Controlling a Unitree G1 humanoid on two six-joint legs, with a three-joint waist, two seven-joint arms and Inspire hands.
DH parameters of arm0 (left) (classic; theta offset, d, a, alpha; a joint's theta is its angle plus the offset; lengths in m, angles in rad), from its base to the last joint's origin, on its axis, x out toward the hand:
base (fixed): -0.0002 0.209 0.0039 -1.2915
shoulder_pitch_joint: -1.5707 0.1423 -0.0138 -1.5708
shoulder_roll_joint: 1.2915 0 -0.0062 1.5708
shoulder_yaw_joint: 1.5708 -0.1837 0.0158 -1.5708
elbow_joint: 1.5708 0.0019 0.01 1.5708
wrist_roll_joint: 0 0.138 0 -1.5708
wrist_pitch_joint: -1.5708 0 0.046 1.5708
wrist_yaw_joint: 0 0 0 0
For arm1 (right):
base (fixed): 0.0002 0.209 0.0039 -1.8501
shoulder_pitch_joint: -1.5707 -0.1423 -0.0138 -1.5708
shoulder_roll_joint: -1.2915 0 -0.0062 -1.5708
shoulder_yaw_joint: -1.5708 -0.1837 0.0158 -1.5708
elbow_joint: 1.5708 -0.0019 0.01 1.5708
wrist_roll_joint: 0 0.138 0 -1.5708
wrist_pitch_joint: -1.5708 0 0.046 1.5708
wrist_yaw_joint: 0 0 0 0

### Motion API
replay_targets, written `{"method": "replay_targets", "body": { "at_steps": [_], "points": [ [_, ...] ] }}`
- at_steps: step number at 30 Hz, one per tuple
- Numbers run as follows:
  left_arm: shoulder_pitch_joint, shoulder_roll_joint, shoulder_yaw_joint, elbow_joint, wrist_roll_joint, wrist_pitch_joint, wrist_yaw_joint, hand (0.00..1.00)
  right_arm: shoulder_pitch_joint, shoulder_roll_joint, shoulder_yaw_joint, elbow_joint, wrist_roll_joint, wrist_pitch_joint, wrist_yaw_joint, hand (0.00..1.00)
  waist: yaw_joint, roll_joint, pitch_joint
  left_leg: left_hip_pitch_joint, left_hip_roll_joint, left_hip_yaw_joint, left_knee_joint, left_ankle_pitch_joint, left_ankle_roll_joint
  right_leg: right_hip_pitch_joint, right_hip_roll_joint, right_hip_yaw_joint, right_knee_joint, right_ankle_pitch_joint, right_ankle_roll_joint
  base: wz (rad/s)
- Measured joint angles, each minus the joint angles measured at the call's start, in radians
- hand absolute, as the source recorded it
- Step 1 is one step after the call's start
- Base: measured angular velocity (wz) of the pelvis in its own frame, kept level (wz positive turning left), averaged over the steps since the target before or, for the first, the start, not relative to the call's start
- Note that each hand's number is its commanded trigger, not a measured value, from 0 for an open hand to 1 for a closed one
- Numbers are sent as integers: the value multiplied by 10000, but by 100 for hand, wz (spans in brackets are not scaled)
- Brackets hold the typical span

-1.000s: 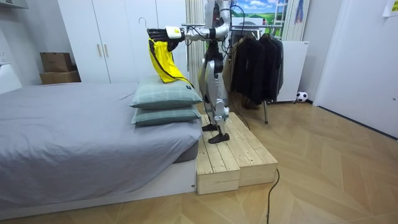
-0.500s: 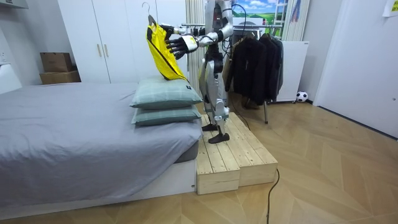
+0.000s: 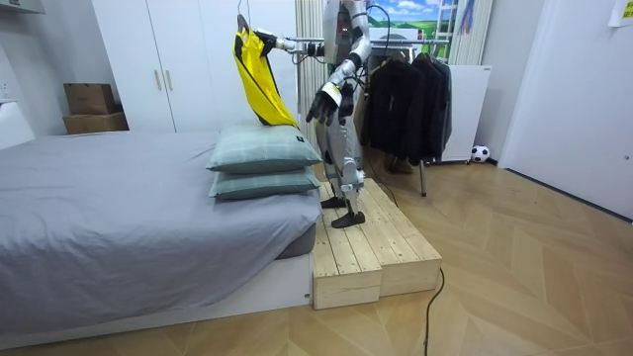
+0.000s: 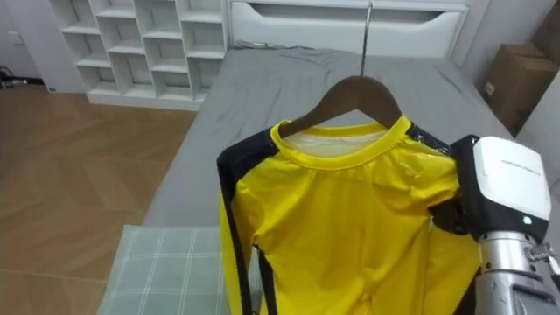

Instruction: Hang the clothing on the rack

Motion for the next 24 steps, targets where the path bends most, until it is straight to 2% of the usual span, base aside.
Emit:
{"method": "replay_targets", "body": {
  "at_steps": [5, 7, 11, 14, 18, 24],
  "points": [
    [507, 17, 94, 1540, -3, -92, 23, 0, 340, 0, -340, -975, -67, -38, 119, 100, -13, 11, 4, -18, 7, -3, -10, -29, 26, 38, 0, 67, -26, -22, 5, -1],
    [674, 28, 96, 2581, -33, -156, -3, 0, 399, 0, -344, -1014, -9, -45, 119, 100, -27, -3, 3, -7, 0, 19, -10, -41, 35, 52, -11, 72, -18, -42, 10, 0],
    [911, 12, 106, 3473, -389, -165, -155, 0, 451, -9, -462, -1014, 190, -45, 193, 100, -35, -85, 18, -44, 17, 29, -10, -170, 26, -13, 33, 173, -23, -104, 12, -1],
    [1059, 17, 102, 4388, -390, -169, -522, 0, 468, -25, -623, -1039, 175, -39, 205, 100, -13, -112, 11, -33, 5, 152, 0, -181, 38, -10, 86, 266, -15, -106, 20, -6],
    [1065, -31, 38, 5478, -378, -163, -1564, 0, 536, -23, -624, -1550, 190, -61, 456, 100, -58, -130, 6, -24, 11, 240, 22, -193, 59, -23, 98, 343, -24, -101, 25, -6],
    [983, -29, -427, 5644, -357, -157, -2924, 0, 537, -29, -612, -1812, 229, -474, 460, 100, -84, -164, -1, -21, 35, 238, 53, -194, 58, 3, 23, 217, -28, -93, 17, 1]
  ]
}}
